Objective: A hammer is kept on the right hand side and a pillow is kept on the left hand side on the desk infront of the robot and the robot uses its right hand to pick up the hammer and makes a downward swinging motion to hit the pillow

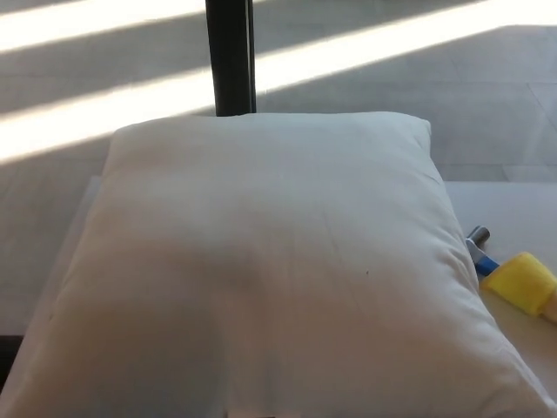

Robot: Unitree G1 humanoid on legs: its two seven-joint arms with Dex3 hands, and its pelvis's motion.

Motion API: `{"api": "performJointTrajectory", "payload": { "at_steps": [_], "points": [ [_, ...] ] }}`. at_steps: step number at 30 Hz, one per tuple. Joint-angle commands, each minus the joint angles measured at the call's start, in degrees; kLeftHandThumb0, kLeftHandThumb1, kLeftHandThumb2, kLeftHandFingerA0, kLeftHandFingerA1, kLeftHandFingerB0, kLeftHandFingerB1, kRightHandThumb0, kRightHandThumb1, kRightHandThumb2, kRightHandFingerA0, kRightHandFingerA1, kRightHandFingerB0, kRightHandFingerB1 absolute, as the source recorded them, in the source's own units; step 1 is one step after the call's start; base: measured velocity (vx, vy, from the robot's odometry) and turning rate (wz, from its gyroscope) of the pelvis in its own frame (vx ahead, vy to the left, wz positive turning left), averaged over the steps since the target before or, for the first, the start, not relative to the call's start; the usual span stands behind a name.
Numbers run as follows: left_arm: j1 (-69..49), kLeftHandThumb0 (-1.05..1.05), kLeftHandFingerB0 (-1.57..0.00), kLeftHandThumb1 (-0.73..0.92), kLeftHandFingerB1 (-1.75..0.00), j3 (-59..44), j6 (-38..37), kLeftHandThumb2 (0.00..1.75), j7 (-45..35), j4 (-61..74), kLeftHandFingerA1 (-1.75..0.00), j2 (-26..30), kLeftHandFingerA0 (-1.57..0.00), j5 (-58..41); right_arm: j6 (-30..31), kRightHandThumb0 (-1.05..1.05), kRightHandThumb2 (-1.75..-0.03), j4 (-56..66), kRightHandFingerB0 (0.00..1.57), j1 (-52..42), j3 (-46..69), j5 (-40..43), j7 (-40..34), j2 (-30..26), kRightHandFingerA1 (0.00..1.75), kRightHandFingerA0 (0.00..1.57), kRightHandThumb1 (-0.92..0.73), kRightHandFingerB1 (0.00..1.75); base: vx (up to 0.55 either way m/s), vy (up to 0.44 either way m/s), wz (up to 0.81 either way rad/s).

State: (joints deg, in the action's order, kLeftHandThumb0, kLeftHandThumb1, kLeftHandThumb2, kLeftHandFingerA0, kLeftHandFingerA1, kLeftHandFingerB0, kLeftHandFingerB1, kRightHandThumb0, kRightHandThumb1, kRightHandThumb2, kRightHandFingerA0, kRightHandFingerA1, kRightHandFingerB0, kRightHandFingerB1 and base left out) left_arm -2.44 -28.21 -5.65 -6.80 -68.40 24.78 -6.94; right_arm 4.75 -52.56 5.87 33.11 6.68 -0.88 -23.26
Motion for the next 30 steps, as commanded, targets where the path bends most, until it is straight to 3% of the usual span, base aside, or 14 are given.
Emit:
{"api": "performJointTrajectory", "payload": {
  "at_steps": [1, 2, 3, 4, 10, 12, 13, 14, 15, 16, 17, 24, 25, 30],
  "points": [
    [0.99, -0.59, -0.59, 0.78, -0.53, -3.51, -2.00, 0.64, -2.20, -2.52, -0.61, 2.05, -0.79, -4.60, 1.93, -0.52, -0.60, 2.43, 0.26, 0.43, 5.02, 7.33, 1.63, -1.80, 0.67, 0.52, -0.66, 0.33, 0.00, 0.000, 0.00],
    [0.95, -0.59, -0.58, 0.79, -0.53, -3.59, -2.10, 0.64, -2.31, -2.48, -0.61, 2.07, -0.79, -4.53, 4.89, -0.35, -1.02, 2.99, 0.00, 1.35, 6.59, 8.42, -0.30, -1.99, 0.50, 0.00, -0.48, 0.50, 0.00, 0.000, 0.00],
    [0.92, -0.59, -0.58, 0.79, -0.54, -3.66, -2.53, 0.64, -2.44, -2.55, -0.62, 2.06, -0.79, -4.36, 4.50, -0.56, -0.61, 3.03, 0.02, 2.03, 9.38, 11.15, -0.37, -1.39, 0.34, 0.18, -0.69, 0.24, 0.00, 0.000, 0.00],
    [1.04, -0.59, -0.59, 0.79, -0.53, -3.70, -2.33, 0.64, -2.20, -2.71, -0.62, 2.13, -0.79, -4.25, 3.25, -0.60, -0.84, 3.18, 0.00, 2.67, 12.13, 13.68, -0.47, -0.79, 0.41, 0.06, -0.50, 0.16, 0.00, 0.000, 0.00],
    [1.24, -0.56, -0.57, 0.79, -0.52, -4.42, -2.75, 0.64, -3.15, -2.96, -0.58, 2.20, -0.78, -5.01, 5.20, -0.49, -0.64, 3.05, 0.00, 5.93, 21.19, 17.51, -8.79, -2.54, 0.06, 0.00, -0.77, 0.09, 0.00, 0.000, 0.00],
    [1.38, -0.57, -0.57, 0.79, -0.52, -4.46, -2.77, 0.64, -3.16, -3.13, -0.59, 2.28, -0.79, -5.06, 4.67, -0.51, -0.87, 2.53, 0.00, 5.90, 22.83, 17.97, -7.99, -2.65, 0.21, 0.00, -0.66, 0.09, 0.00, 0.000, 0.00],
    [1.54, -0.58, -0.57, 0.79, -0.52, -4.45, -2.50, 0.64, -3.08, -3.25, -0.59, 2.36, -0.79, -5.04, 5.63, -0.46, -0.64, 1.13, 0.00, 6.36, 23.02, 17.49, -8.73, -3.34, 0.32, 0.00, -0.80, 0.16, 0.00, 0.000, 0.00],
    [1.91, -0.58, -0.60, 0.77, -0.53, -4.76, -2.06, 0.63, -2.95, -3.66, -0.60, 2.65, -0.80, -5.26, 7.81, -0.29, -1.13, -0.40, 0.00, 6.68, 23.47, 17.27, -10.25, -3.74, 0.52, 0.01, -0.69, 0.51, 0.00, 0.000, 0.00],
    [2.08, -0.58, -0.60, 0.77, -0.53, -4.92, -1.90, 0.63, -2.92, -3.86, -0.60, 2.77, -0.80, -5.32, 8.78, -0.29, -1.13, -1.00, 0.00, 6.87, 23.84, 17.07, -10.90, -3.86, 0.52, 0.01, -0.69, 0.51, 0.00, 0.000, 0.00],
    [2.08, -0.58, -0.59, 0.77, -0.54, -5.04, -2.08, 0.63, -3.36, -3.97, -0.60, 2.81, -0.78, -5.41, 9.62, -0.46, -0.64, -0.95, 0.11, 6.69, 22.97, 15.86, -11.53, -3.66, 0.47, 0.16, -0.78, 0.34, 0.00, 0.000, 0.00],
    [2.10, -0.57, -0.59, 0.78, -0.53, -5.12, -2.07, 0.63, -3.39, -4.11, -0.60, 2.82, -0.79, -5.39, 11.52, -0.47, -0.62, -1.68, 0.43, 6.31, 22.29, 15.12, -11.06, -3.70, 0.50, 0.23, -0.75, 0.49, 0.00, 0.000, 0.00],
    [2.87, -0.56, -0.63, 0.74, -0.57, -7.49, -0.77, 0.62, -3.59, -4.07, -0.62, 2.73, -0.76, -8.07, 13.13, -0.55, -0.87, -3.16, 0.30, -0.50, 10.35, 10.36, -0.30, -1.23, 0.57, 0.26, -0.53, 0.53, -0.01, -0.003, 0.01],
    [2.90, -0.57, -0.64, 0.75, -0.58, -7.18, -0.98, 0.63, -3.44, -4.15, -0.62, 2.80, -0.76, -7.56, 13.12, -0.42, -0.60, -1.82, 0.32, -1.91, 9.46, 11.08, 0.65, -0.47, 0.48, 0.24, -0.69, 0.41, 0.00, 0.000, 0.00],
    [3.13, -0.55, -0.62, 0.75, -0.57, -7.44, -1.08, 0.62, -3.81, -4.40, -0.63, 2.85, -0.76, -7.88, 14.57, -0.43, -0.62, 0.70, 0.26, -7.07, 6.18, 11.27, 3.01, 0.98, 0.46, 0.29, -0.71, 0.38, 0.00, 0.000, 0.00]
  ]
}}
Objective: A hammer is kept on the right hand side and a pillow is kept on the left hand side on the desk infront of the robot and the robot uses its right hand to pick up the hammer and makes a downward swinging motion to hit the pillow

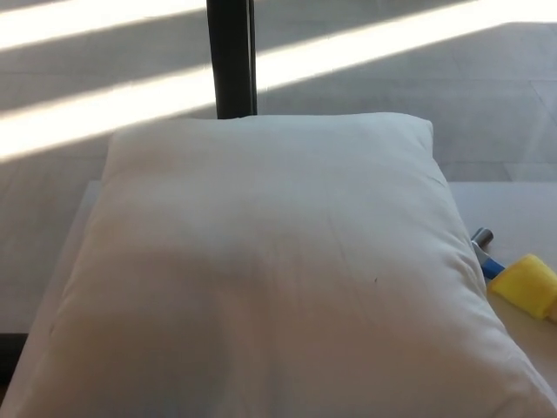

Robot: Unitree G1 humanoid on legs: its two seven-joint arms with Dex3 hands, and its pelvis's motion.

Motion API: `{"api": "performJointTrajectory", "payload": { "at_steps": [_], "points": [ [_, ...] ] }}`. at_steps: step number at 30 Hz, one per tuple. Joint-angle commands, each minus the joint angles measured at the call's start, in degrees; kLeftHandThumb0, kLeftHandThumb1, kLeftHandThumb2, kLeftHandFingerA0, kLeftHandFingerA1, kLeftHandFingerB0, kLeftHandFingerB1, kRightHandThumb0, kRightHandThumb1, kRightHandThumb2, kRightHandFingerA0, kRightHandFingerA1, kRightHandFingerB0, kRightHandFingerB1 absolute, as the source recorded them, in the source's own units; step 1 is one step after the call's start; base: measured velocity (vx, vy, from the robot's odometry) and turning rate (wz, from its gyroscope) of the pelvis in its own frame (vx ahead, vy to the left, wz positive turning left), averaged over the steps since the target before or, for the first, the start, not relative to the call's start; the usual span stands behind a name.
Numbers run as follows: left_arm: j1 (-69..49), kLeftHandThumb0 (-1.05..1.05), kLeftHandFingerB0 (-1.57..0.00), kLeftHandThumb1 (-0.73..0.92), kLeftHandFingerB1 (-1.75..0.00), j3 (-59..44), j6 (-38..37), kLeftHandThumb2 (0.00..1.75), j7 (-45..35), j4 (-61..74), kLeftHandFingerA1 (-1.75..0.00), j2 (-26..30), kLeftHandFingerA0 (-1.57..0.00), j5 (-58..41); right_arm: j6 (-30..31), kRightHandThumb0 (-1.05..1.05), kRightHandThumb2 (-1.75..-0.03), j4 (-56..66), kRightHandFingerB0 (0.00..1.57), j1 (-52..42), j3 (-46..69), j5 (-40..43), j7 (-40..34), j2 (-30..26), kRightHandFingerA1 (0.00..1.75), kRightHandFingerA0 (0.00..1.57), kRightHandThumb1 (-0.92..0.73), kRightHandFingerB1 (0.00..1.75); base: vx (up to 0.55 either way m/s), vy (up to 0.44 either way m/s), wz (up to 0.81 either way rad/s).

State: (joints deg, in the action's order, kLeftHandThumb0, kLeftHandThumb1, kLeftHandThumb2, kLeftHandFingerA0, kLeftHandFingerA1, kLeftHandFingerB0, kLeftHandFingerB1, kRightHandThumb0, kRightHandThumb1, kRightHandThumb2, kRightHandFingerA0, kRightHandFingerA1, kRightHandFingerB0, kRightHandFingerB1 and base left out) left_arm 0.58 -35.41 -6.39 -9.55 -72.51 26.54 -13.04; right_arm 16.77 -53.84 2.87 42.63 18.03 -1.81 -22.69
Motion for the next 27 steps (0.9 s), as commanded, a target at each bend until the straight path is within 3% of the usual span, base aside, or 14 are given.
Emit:
{"api": "performJointTrajectory", "payload": {
  "at_steps": [1, 5, 8, 15, 16, 17, 18, 19, 20, 21, 23, 24, 25, 27],
  "points": [
    [0.16, -0.55, -0.62, 0.75, -0.56, -0.09, -0.08, 0.63, -1.08, -0.20, -0.62, 1.16, -0.75, -1.82, 2.88, -0.44, -0.61, 2.21, 0.33, -4.91, -4.80, -1.01, 4.17, 0.01, 0.46, 0.37, -0.70, 0.38, 0.00, 0.000, 0.00],
    [-0.02, -0.57, -0.65, 0.75, -0.58, 0.22, -0.46, 0.62, -1.50, -0.27, -0.65, 1.41, -0.81, -2.07, 3.14, -0.47, -0.61, 6.37, 0.47, -10.35, -11.11, -2.83, 8.15, -1.37, 0.49, 0.42, -0.69, 0.41, 0.00, 0.000, 0.00],
    [-0.38, -0.55, -0.62, 0.76, -0.54, 0.53, -0.40, 0.63, -1.49, -0.02, -0.61, 1.58, -0.74, -2.12, 5.56, -0.48, -0.75, 2.72, 0.14, -8.98, -7.21, 1.62, 8.14, -3.02, 0.46, 0.14, -0.64, 0.40, 0.00, 0.000, 0.00],
    [-0.63, -0.55, -0.60, 0.76, -0.53, 1.24, -0.86, 0.63, -1.28, -0.61, -0.59, 1.56, -0.75, -2.12, 9.90, -0.46, -0.64, -0.69, 0.20, -4.62, -3.99, 1.35, -1.23, -6.49, 0.38, 0.06, -0.74, 0.35, 0.00, 0.000, 0.00],
    [-0.70, -0.55, -0.59, 0.76, -0.53, 1.22, -0.92, 0.63, -1.50, -0.56, -0.59, 1.55, -0.73, -2.27, 11.08, -0.32, -1.09, -0.36, 0.00, -3.40, -1.93, 2.39, -3.85, -7.82, 0.54, 0.04, -0.61, 0.49, 0.00, 0.000, 0.00],
    [-0.67, -0.56, -0.58, 0.77, -0.53, 1.52, -1.05, 0.63, -1.50, -0.58, -0.59, 1.60, -0.74, -1.98, 10.61, -0.55, -0.65, -1.05, 0.08, -2.77, -2.62, 1.68, -1.86, -9.15, 0.22, 0.00, -0.81, 0.28, 0.00, 0.000, 0.00],
    [-0.47, -0.55, -0.61, 0.76, -0.54, 1.46, -1.27, 0.63, -1.08, -0.94, -0.60, 1.53, -0.77, -1.98, 9.81, -0.63, -0.83, -0.39, 0.16, -1.38, 2.06, 5.18, -4.84, -8.74, 0.14, 0.00, -0.56, 0.44, 0.00, 0.000, 0.00],
    [-0.41, -0.55, -0.61, 0.76, -0.54, 1.38, -1.24, 0.63, -1.21, -1.13, -0.60, 1.53, -0.77, -2.11, 11.23, -0.63, -0.86, 0.00, 0.17, 0.33, 2.04, 4.12, -7.12, -9.83, 0.48, 0.04, -0.59, 0.45, 0.00, 0.000, 0.00],
    [-0.42, -0.56, -0.64, 0.77, -0.54, 1.87, -1.53, 0.63, -0.96, -1.09, -0.59, 1.56, -0.78, -1.59, 8.41, -0.32, -1.09, 3.69, 0.00, 1.64, 5.54, 6.96, -7.14, -8.96, 0.52, 0.01, -0.60, 0.48, 0.00, 0.000, 0.00],
    [-0.82, -0.57, -0.65, 0.75, -0.54, 1.83, -1.32, 0.63, -0.64, -1.07, -0.60, 1.67, -0.79, -1.64, 4.33, -0.52, -0.63, 6.73, 0.14, 2.07, 6.43, 6.68, -7.00, -8.22, 0.28, 0.07, -0.73, 0.29, 0.00, 0.000, 0.00],
    [-1.00, -0.57, -0.65, 0.75, -0.54, 1.81, -1.19, 0.63, -0.54, -1.08, -0.60, 1.73, -0.79, -1.83, 3.53, -0.52, -0.63, 8.15, 0.14, 2.01, 6.76, 5.57, -7.12, -7.67, 0.28, 0.07, -0.73, 0.29, 0.00, 0.000, 0.00],
    [-0.78, -0.55, -0.64, 0.75, -0.54, 1.56, -0.93, 0.62, -0.23, -0.93, -0.61, 1.65, -0.79, -2.21, -4.42, -0.50, -0.63, 10.14, 0.09, 3.87, 6.52, 5.09, -3.64, -7.59, 0.32, 0.07, -0.78, 0.29, 0.00, 0.000, 0.00],
    [-1.50, -0.57, -0.62, 0.77, -0.53, 3.23, -2.16, 0.63, 0.14, -0.45, -0.59, 1.85, -0.80, -0.44, -5.81, -0.62, -0.95, 12.57, 0.06, 7.36, 5.18, 3.92, -4.06, -8.68, 0.26, 0.00, -0.59, 0.33, 0.00, 0.000, 0.00],
    [-1.84, -0.57, -0.62, 0.77, -0.53, 3.21, -2.25, 0.63, -0.13, -0.30, -0.59, 1.96, -0.80, -0.72, -6.50, -0.62, -0.95, 14.06, 0.06, 7.79, 5.34, 4.28, -3.05, -8.18, 0.26, 0.00, -0.59, 0.33, 0.00, 0.000, 0.00]
  ]
}}
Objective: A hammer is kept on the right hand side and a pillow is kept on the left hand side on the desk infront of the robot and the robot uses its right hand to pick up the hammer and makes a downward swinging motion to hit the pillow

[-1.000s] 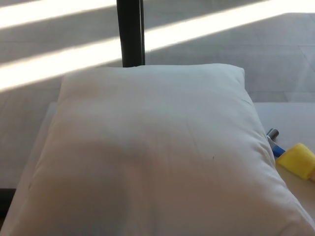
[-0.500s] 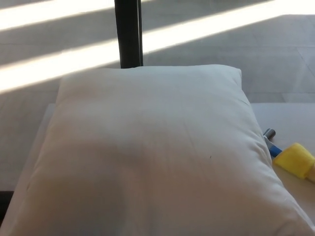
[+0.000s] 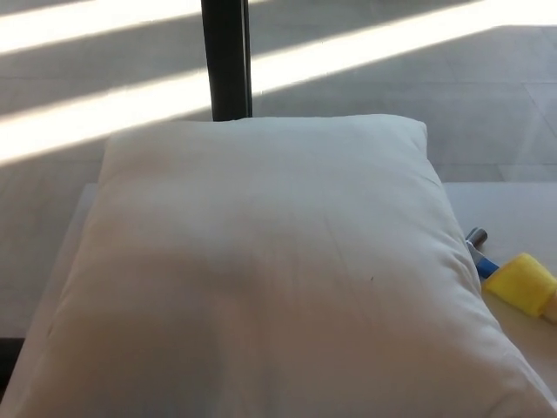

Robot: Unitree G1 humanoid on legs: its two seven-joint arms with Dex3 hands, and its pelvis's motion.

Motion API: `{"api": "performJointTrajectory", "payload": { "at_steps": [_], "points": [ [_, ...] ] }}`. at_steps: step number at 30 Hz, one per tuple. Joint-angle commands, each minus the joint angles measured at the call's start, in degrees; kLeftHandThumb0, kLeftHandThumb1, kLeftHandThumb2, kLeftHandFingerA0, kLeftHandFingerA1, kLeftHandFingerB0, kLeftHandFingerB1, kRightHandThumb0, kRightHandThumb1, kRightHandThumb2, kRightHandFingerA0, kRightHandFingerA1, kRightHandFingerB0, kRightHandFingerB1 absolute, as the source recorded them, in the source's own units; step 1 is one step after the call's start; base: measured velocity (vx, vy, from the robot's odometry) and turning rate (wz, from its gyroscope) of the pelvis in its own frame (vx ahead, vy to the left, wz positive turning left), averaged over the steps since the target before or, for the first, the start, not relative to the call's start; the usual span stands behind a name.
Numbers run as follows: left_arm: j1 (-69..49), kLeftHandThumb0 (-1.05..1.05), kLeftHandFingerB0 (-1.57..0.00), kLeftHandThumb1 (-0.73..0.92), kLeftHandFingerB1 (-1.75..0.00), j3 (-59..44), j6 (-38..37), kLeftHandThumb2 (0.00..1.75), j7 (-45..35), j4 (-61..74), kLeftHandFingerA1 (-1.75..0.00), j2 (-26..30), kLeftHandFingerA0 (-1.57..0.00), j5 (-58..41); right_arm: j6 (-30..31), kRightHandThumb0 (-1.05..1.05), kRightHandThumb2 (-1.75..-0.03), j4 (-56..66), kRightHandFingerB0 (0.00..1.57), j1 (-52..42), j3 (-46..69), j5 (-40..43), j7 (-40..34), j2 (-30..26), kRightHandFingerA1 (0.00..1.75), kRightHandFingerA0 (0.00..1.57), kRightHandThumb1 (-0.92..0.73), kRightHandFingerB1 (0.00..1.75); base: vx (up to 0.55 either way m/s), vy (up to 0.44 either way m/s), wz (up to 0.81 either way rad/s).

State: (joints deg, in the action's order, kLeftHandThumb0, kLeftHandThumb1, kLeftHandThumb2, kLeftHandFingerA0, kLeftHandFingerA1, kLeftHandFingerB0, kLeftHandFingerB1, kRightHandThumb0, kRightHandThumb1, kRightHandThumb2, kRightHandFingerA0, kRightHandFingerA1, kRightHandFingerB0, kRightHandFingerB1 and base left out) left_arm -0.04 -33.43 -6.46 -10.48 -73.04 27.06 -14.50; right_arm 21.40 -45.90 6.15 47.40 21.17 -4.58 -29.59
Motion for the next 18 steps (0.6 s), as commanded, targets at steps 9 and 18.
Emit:
{"api": "performJointTrajectory", "payload": {
  "at_steps": [9, 18],
  "points": [
    [-1.00, -0.59, -0.62, 0.74, -0.53, 0.58, -1.54, 0.62, 0.40, -0.48, -0.59, 1.56, -0.77, -0.30, -15.63, -0.88, -0.63, 32.27, 0.24, 10.39, -10.15, -3.66, 4.26, -1.12, 0.80, 0.12, -0.76, 0.55, 0.00, 0.000, 0.00],
    [-0.98, -0.56, -0.61, 0.75, -0.54, -0.06, -0.80, 0.62, -0.57, -0.39, -0.62, 1.66, -0.77, -1.21, -14.87, -0.73, -0.62, 39.08, 0.31, 13.74, -23.99, -7.92, 10.96, -3.42, 0.55, 0.37, -0.72, 0.33, 0.00, 0.000, 0.00]
  ]
}}
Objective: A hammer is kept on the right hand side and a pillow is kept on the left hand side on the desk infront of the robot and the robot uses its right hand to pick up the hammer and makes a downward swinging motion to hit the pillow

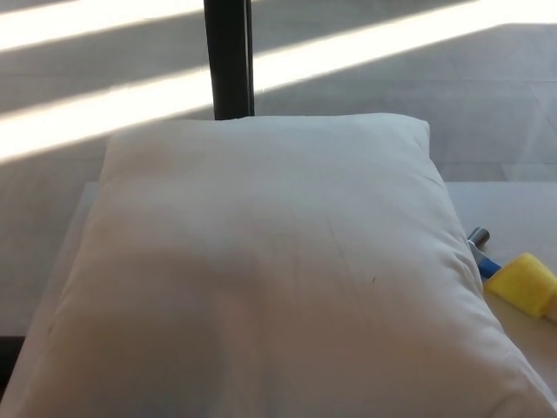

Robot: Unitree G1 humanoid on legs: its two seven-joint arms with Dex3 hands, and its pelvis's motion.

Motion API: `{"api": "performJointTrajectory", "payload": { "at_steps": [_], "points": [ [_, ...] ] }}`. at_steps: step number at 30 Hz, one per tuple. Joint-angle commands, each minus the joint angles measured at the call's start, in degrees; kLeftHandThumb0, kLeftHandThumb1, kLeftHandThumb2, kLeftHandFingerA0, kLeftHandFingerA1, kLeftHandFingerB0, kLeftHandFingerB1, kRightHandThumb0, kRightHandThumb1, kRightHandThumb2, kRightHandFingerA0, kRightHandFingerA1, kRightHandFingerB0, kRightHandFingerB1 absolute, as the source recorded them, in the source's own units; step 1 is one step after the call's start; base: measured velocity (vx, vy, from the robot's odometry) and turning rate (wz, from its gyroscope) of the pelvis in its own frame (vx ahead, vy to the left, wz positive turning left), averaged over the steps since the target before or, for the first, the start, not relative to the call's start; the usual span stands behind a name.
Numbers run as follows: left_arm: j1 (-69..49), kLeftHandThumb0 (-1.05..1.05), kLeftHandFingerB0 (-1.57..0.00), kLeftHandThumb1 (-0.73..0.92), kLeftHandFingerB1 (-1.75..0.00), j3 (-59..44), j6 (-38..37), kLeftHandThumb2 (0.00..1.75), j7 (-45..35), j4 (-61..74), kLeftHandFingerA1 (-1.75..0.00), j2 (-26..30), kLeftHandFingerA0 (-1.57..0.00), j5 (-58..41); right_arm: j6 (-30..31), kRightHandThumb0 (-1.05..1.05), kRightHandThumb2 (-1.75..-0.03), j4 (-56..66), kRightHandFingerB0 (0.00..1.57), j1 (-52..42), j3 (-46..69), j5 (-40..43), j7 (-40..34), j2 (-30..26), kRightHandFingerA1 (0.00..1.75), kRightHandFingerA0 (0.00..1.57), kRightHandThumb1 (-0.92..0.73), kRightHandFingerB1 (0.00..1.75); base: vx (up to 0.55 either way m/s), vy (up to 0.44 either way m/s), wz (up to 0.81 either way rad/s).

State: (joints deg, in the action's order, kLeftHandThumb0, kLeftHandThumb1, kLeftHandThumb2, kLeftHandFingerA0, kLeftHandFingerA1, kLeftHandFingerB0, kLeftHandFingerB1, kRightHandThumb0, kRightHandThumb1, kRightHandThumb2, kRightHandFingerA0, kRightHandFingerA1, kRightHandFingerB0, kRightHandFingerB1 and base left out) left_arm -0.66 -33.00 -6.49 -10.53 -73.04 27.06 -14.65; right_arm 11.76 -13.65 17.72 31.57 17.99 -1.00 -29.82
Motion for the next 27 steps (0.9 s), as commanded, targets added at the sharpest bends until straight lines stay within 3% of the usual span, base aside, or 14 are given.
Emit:
{"api": "performJointTrajectory", "payload": {
  "at_steps": [1, 3, 4, 5, 7, 12, 13, 15, 18, 19, 20, 23, 27],
  "points": [
    [-0.43, -0.59, -0.61, 0.75, -0.53, -0.07, -0.74, 0.62, -0.55, -0.34, -0.61, 1.74, -0.76, -0.64, -3.98, -0.72, -0.61, 8.11, 0.30, 2.31, -10.13, -5.20, 8.44, -3.90, 0.60, 0.32, -0.71, 0.33, 0.00, 0.000, 0.00],
    [-0.80, -0.58, -0.61, 0.75, -0.53, 0.28, -1.33, 0.62, -0.61, -0.26, -0.61, 1.31, -0.75, -0.37, -1.15, -0.74, -0.62, 10.04, 0.31, 2.48, -14.48, -7.09, 10.44, -6.28, 0.67, 0.34, -0.71, 0.32, 0.00, 0.000, 0.00],
    [-0.84, -0.59, -0.62, 0.75, -0.54, 0.39, -1.28, 0.62, -0.55, 0.01, -0.62, 1.33, -0.76, -0.33, -0.68, -0.84, -0.75, 10.01, 0.27, 2.51, -15.77, -8.01, 10.74, -6.88, 0.64, 0.30, -0.59, 0.37, 0.00, 0.000, 0.00],
    [-0.62, -0.57, -0.63, 0.74, -0.54, 0.09, -0.96, 0.62, -0.30, -0.30, -0.62, 1.35, -0.78, -0.61, 0.38, -0.80, -0.62, 9.87, 0.29, 2.73, -18.03, -9.25, 11.09, -8.04, 0.57, 0.27, -0.71, 0.31, 0.00, 0.000, 0.00],
    [-0.59, -0.58, -0.64, 0.73, -0.53, 0.23, -0.61, 0.62, -0.04, -0.28, -0.60, 1.43, -0.80, -0.50, 0.65, -0.77, -0.62, 9.00, 0.27, 2.95, -19.73, -9.54, 11.86, -9.04, 0.52, 0.26, -0.70, 0.32, 0.00, 0.000, 0.00],
    [-1.04, -0.58, -0.63, 0.75, -0.53, 0.53, -1.20, 0.62, -0.61, 0.15, -0.61, 1.39, -0.79, -0.61, -0.87, -0.77, -0.63, -1.19, 0.26, 6.31, -30.72, -20.51, 11.73, -13.65, 0.47, 0.17, -0.75, 0.30, 0.00, 0.000, 0.00],
    [-0.99, -0.56, -0.63, 0.75, -0.54, 0.50, -1.30, 0.63, -0.51, -0.10, -0.60, 1.35, -0.78, -0.58, -0.94, -0.79, -0.92, -3.61, 0.16, 6.98, -31.62, -20.35, 12.28, -13.52, 0.52, 0.08, -0.57, 0.43, 0.00, 0.000, 0.00],
    [-0.97, -0.57, -0.61, 0.76, -0.52, 1.27, -1.33, 0.63, -0.11, -0.36, -0.60, 1.52, -0.76, 0.29, -1.13, -0.78, -0.93, -6.01, 0.15, 7.34, -32.76, -20.15, 13.16, -13.58, 0.49, 0.03, -0.57, 0.43, 0.00, 0.000, 0.00],
    [-0.80, -0.56, -0.61, 0.75, -0.53, 0.44, -0.87, 0.63, -0.78, -0.75, -0.59, 1.52, -0.75, -0.65, -2.54, -0.78, -0.92, -9.54, 0.15, 8.37, -34.09, -20.51, 12.94, -13.29, 0.48, 0.03, -0.57, 0.43, 0.00, 0.000, 0.00],
    [-0.89, -0.60, -0.61, 0.75, -0.51, 1.33, -1.42, 0.62, -0.16, -0.75, -0.58, 1.54, -0.76, 0.36, -3.47, -0.77, -0.62, -12.96, 0.22, 9.39, -36.54, -22.79, 12.62, -13.01, 0.42, 0.06, -0.71, 0.28, 0.00, 0.000, 0.00],
    [-1.00, -0.59, -0.60, 0.76, -0.52, 1.57, -1.82, 0.63, -0.06, -0.64, -0.59, 1.48, -0.76, 0.61, -3.48, -0.79, -0.93, -13.93, 0.15, 9.74, -37.29, -23.27, 12.69, -12.82, 0.43, 0.04, -0.56, 0.43, 0.00, 0.000, 0.00],
    [-0.71, -0.57, -0.61, 0.77, -0.52, 2.06, -1.92, 0.63, 0.12, -0.69, -0.59, 1.64, -0.81, 0.90, -4.81, -0.88, -0.95, -16.98, 0.17, 11.16, -39.92, -25.55, 12.04, -12.34, 0.41, 0.05, -0.60, 0.42, 0.00, 0.000, 0.00],
    [-0.34, -0.55, -0.60, 0.75, -0.54, 1.13, -1.43, 0.63, -0.66, -0.83, -0.62, 1.54, -0.77, -0.40, -5.29, -0.82, -0.94, -20.71, 0.13, 12.92, -43.37, -28.19, 11.51, -11.74, 0.40, 0.05, -0.57, 0.41, 0.00, 0.000, 0.00]
  ]
}}
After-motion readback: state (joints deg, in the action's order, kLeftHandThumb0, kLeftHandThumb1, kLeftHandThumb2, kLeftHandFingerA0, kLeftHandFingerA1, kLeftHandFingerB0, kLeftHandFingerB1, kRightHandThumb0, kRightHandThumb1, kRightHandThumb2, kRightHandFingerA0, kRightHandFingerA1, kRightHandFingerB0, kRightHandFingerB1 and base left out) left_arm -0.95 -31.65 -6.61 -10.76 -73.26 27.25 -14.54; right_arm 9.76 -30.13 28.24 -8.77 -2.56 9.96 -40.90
